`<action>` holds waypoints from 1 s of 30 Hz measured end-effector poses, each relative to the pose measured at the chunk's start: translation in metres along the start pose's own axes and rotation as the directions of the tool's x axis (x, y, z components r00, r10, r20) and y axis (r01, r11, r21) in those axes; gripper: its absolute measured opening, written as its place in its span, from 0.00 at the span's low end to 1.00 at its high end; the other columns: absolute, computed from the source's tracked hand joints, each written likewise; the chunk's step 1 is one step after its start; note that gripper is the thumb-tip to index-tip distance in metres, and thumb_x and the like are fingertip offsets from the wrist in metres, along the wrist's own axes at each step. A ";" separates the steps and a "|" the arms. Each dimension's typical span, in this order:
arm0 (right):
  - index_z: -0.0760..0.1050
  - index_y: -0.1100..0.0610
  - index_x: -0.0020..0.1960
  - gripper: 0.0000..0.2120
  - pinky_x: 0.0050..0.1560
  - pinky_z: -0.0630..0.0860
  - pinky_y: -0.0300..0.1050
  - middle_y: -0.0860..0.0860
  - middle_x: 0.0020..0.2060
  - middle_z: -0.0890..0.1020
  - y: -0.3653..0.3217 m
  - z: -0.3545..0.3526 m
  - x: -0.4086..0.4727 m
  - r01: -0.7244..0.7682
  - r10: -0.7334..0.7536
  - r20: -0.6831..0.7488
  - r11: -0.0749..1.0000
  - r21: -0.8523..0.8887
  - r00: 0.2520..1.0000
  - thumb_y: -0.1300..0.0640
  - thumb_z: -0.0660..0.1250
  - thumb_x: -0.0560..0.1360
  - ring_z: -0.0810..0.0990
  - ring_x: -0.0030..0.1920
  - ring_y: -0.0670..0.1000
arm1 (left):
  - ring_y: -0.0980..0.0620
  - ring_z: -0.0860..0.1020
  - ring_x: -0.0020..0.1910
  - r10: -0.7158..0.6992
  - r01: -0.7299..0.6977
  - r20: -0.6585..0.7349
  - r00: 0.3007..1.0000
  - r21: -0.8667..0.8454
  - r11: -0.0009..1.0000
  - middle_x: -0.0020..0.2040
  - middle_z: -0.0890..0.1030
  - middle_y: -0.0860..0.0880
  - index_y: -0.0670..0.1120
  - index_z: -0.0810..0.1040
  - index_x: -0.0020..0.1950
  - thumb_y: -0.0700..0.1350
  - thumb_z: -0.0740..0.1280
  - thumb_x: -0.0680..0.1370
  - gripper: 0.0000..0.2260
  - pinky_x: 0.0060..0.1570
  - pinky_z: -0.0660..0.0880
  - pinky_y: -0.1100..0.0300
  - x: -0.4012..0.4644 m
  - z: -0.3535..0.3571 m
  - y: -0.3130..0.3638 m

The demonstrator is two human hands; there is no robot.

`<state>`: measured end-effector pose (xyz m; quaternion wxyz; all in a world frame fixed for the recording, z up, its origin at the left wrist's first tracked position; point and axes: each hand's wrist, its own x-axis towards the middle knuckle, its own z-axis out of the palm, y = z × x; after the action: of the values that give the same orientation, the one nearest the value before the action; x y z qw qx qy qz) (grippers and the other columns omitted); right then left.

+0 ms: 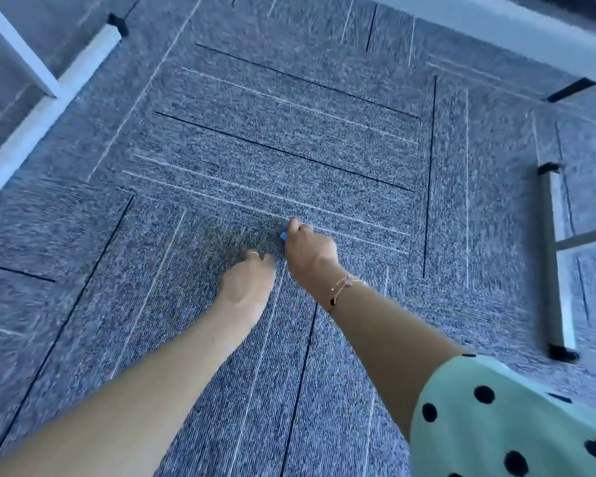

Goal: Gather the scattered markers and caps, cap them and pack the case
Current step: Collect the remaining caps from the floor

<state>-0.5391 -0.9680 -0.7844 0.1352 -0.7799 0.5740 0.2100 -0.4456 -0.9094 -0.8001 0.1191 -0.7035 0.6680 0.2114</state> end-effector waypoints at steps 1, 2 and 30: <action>0.55 0.63 0.71 0.23 0.38 0.72 0.39 0.56 0.55 0.76 0.001 0.000 0.000 0.000 0.001 0.022 0.999 -0.037 1.000 0.62 0.59 0.79 0.75 0.39 0.50 | 0.44 0.80 0.46 0.021 -0.021 0.010 1.000 0.010 1.000 0.54 0.74 0.41 0.40 0.65 0.65 0.37 0.55 0.82 0.12 0.41 0.76 0.53 -0.004 0.003 -0.003; 0.56 0.63 0.71 0.22 0.36 0.72 0.39 0.54 0.49 0.76 0.003 0.000 -0.002 -0.002 0.005 0.038 0.997 -0.078 0.999 0.62 0.59 0.80 0.73 0.36 0.48 | 0.45 0.80 0.45 0.037 -0.037 0.013 0.999 0.021 0.999 0.54 0.74 0.41 0.41 0.63 0.67 0.37 0.55 0.81 0.14 0.40 0.75 0.54 -0.008 0.005 -0.005; 0.63 0.61 0.64 0.12 0.35 0.70 0.41 0.60 0.52 0.75 -0.024 0.001 -0.005 0.016 0.067 -0.239 0.943 0.333 0.969 0.66 0.51 0.81 0.76 0.37 0.55 | 0.45 0.80 0.42 -0.107 0.118 0.096 0.990 -0.109 0.987 0.50 0.77 0.42 0.42 0.63 0.64 0.44 0.55 0.83 0.11 0.37 0.76 0.54 -0.033 0.027 -0.041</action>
<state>-0.5173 -0.9561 -0.7838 0.1896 -0.7583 0.6236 0.0134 -0.4089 -0.8647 -0.8133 0.1203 -0.7355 0.6079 0.2739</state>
